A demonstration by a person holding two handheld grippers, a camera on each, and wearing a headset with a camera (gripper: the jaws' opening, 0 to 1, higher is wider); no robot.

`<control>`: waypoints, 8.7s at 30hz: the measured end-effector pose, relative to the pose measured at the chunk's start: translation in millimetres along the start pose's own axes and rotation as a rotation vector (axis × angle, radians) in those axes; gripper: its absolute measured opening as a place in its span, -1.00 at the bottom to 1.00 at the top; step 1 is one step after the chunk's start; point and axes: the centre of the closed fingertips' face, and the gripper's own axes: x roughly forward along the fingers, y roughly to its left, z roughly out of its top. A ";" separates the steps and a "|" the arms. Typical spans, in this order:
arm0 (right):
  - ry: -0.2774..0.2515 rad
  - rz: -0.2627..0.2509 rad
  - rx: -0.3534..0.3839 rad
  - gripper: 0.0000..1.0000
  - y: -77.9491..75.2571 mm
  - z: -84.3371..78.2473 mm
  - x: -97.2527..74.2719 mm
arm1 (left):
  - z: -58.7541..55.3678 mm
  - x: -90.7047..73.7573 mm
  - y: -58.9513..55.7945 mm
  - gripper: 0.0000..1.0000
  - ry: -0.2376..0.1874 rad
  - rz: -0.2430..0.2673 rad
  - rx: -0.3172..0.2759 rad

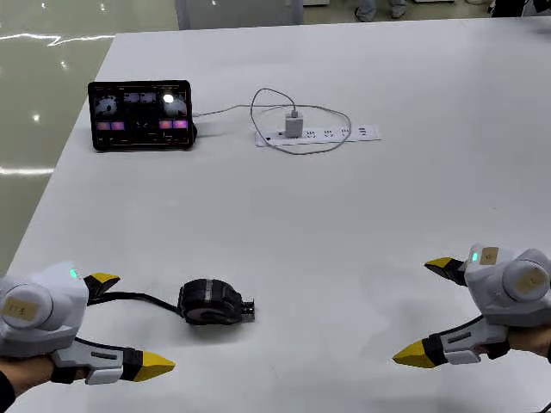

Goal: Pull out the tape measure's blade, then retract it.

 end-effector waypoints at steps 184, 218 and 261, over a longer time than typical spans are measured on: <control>0.069 0.323 -0.423 -0.78 77.5 99.9 190.8 | 18.2 97.7 -17.4 -0.33 0.313 -0.208 0.471; 0.101 0.314 -0.415 -0.78 66.0 89.5 178.2 | 17.1 96.5 -15.8 -0.33 0.320 -0.203 0.464; 0.107 0.309 -0.402 -0.78 57.5 79.8 167.5 | 15.5 97.1 -16.6 -0.33 0.324 -0.201 0.457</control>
